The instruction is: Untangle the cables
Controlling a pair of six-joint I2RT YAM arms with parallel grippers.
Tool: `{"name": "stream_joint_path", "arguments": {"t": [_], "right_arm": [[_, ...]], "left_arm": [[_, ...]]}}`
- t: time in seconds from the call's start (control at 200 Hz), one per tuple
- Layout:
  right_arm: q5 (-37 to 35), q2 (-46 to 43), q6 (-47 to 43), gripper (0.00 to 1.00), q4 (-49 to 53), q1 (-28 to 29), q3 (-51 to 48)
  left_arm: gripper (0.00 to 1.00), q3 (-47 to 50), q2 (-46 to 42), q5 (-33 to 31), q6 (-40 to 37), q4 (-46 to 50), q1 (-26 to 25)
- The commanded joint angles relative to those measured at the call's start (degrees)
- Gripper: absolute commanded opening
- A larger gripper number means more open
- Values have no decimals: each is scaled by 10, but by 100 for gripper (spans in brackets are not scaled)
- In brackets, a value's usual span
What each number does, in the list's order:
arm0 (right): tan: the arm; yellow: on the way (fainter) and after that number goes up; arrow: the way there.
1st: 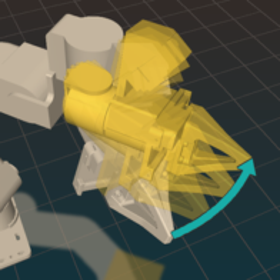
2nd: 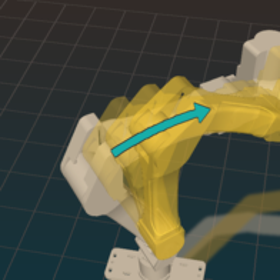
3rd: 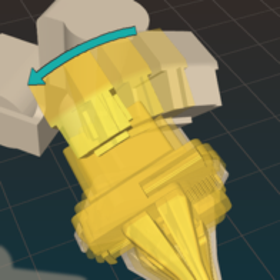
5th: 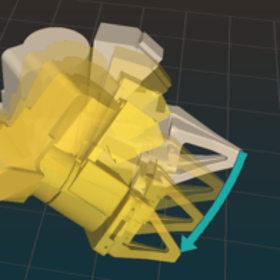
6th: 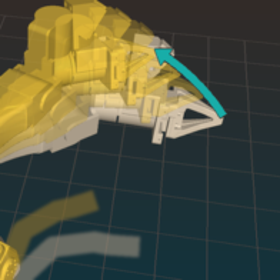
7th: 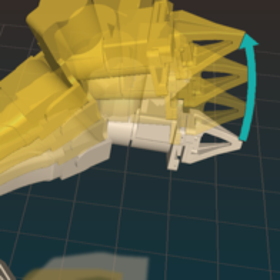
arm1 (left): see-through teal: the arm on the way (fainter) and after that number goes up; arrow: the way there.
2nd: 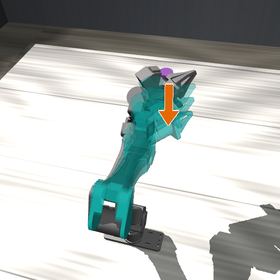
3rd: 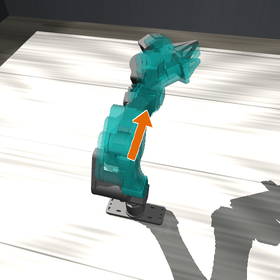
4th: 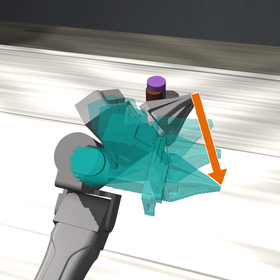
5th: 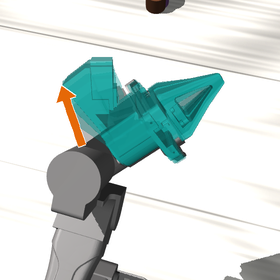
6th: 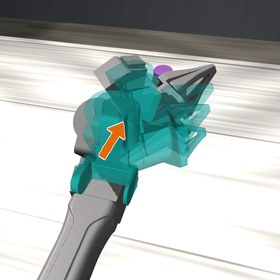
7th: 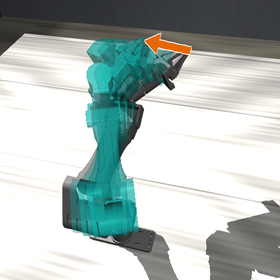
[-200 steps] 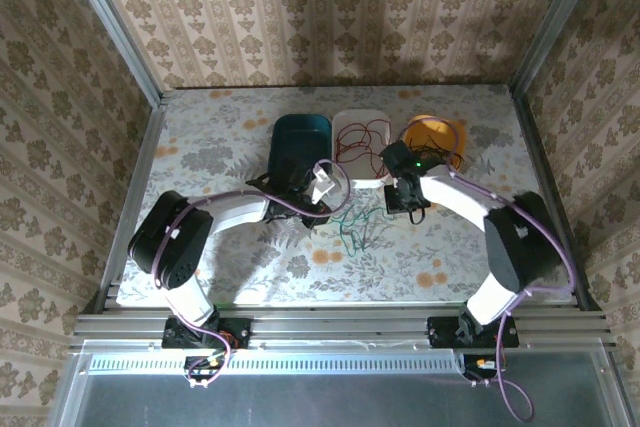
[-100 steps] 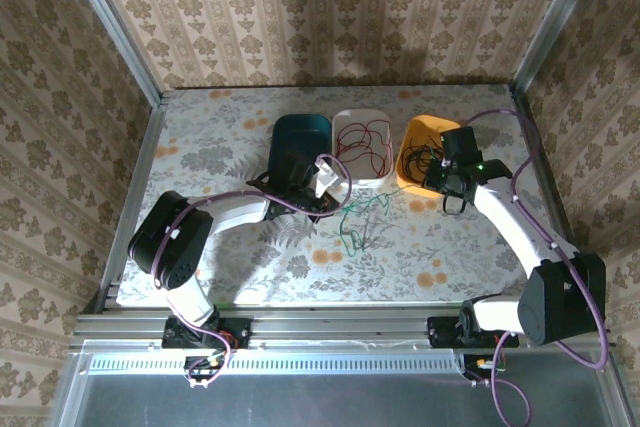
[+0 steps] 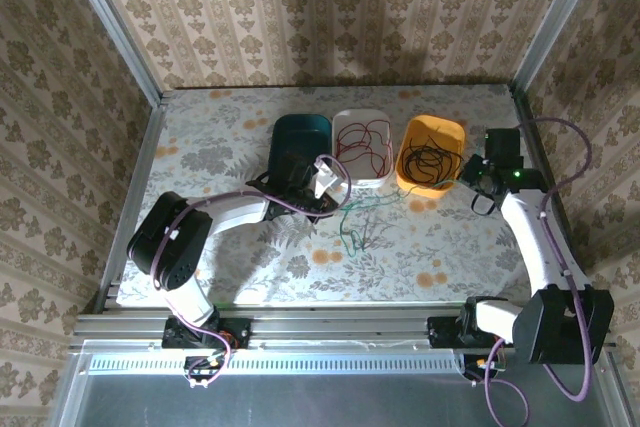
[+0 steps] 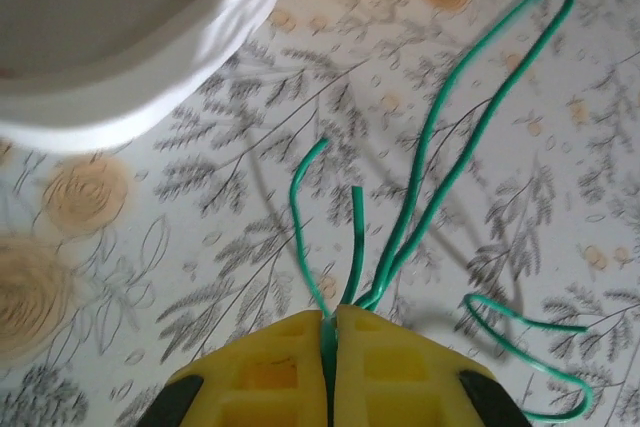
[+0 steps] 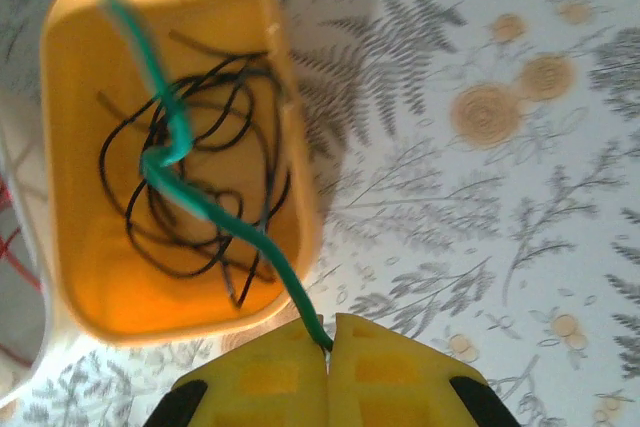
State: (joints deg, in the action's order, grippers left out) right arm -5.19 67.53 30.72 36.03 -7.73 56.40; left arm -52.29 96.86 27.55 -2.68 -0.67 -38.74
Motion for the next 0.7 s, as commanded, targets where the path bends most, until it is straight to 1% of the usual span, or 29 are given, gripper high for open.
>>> {"name": "stream_joint_path", "arguments": {"t": [0.0,0.105,0.15,0.19,0.275,0.34,0.45,0.465,0.47,0.515,0.59,0.625,0.695], "right_arm": [[-73,-24,19,0,-21,-63,23],[-46,-31,21,0,-23,-97,28],[-33,-33,18,0,-26,-98,30],[-20,-36,15,1,-33,-86,30],[-25,-44,-2,2,-41,-29,32],[-53,-49,-14,3,-42,39,37],[-86,-43,-4,3,-50,139,51],[-91,-41,-4,4,-51,153,55],[-93,-39,-4,4,-58,157,56],[-113,-25,-4,4,-73,197,70],[-136,16,-4,5,-86,249,102],[-139,38,-3,5,-91,267,122],[-138,87,-2,5,-100,289,162]], "left_arm": [[0,33,-2,-56,-12,105,17],[0,38,-4,-55,-11,102,17],[0,40,-5,-51,-10,98,17],[0,40,-6,-49,-8,94,17],[0,42,-9,-45,-8,79,17],[0,43,-13,-37,-5,65,19],[0,49,-21,-25,8,33,21],[4,51,-23,-24,11,27,21],[7,51,-24,-24,12,25,21],[22,57,-30,-19,21,7,22],[41,67,-44,-9,43,-26,28],[48,71,-52,-1,57,-44,33],[56,80,-74,10,89,-80,41]]}}
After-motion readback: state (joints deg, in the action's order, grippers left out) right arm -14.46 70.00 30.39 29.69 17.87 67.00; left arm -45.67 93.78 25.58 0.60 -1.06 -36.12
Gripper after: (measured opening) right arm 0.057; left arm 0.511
